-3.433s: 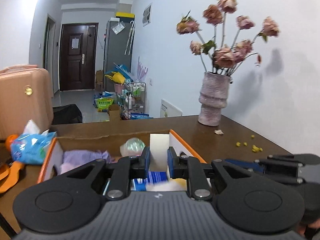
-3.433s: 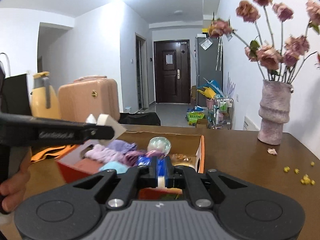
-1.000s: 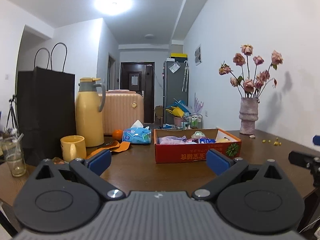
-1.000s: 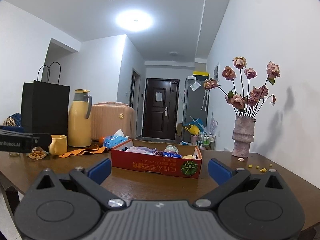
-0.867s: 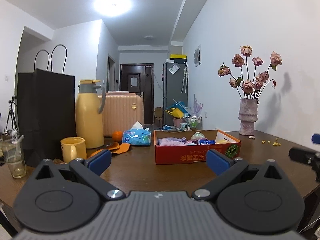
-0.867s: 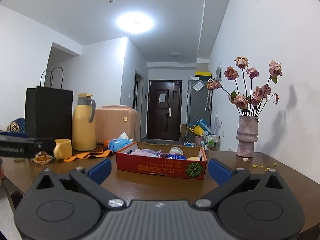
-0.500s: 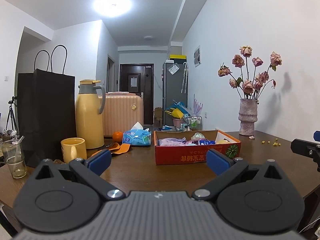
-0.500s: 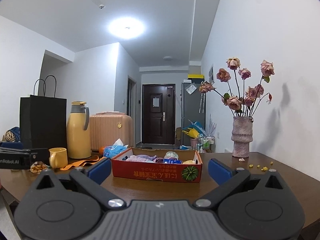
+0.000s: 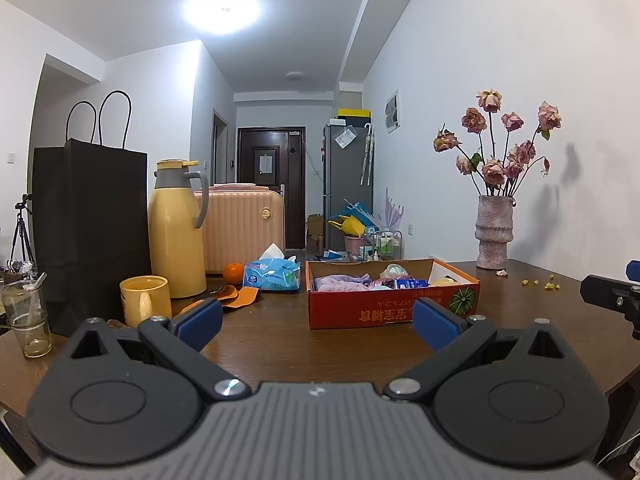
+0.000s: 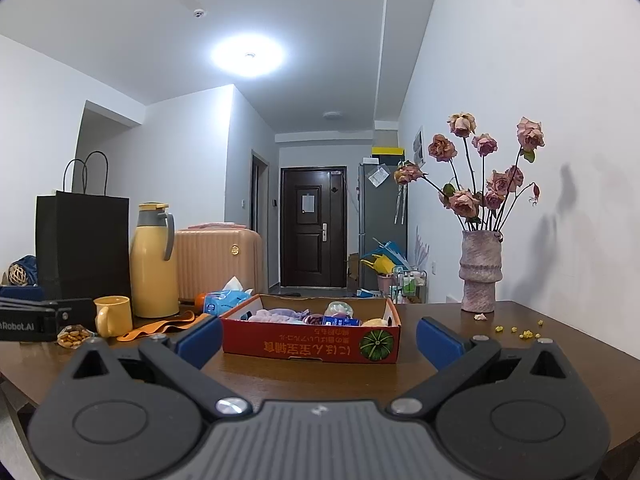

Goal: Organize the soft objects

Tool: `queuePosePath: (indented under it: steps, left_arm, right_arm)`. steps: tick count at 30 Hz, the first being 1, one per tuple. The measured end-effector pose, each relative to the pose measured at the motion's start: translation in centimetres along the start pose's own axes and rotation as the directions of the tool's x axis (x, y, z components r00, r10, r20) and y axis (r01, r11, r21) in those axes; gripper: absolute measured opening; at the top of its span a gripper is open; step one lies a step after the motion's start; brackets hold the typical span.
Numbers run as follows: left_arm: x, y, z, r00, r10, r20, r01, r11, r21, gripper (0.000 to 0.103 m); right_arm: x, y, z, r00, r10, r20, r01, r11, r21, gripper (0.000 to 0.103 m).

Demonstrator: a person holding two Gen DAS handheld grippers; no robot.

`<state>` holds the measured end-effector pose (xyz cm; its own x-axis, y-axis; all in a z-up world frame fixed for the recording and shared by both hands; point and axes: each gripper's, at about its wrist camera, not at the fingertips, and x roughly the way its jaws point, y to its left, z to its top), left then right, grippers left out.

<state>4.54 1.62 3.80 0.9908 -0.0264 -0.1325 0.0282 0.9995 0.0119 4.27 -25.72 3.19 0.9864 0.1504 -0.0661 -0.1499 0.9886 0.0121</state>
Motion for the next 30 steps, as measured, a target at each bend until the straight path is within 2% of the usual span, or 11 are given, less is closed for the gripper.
queuePosePath:
  steps: [30]
  left_arm:
    - [-0.01, -0.20, -0.32, 1.000, -0.012, -0.010, 0.012, 1.000, 0.003, 0.103]
  right_arm:
    - [0.00, 0.08, -0.17, 1.000, 0.004, 0.002, -0.004, 1.000, -0.002, 0.103]
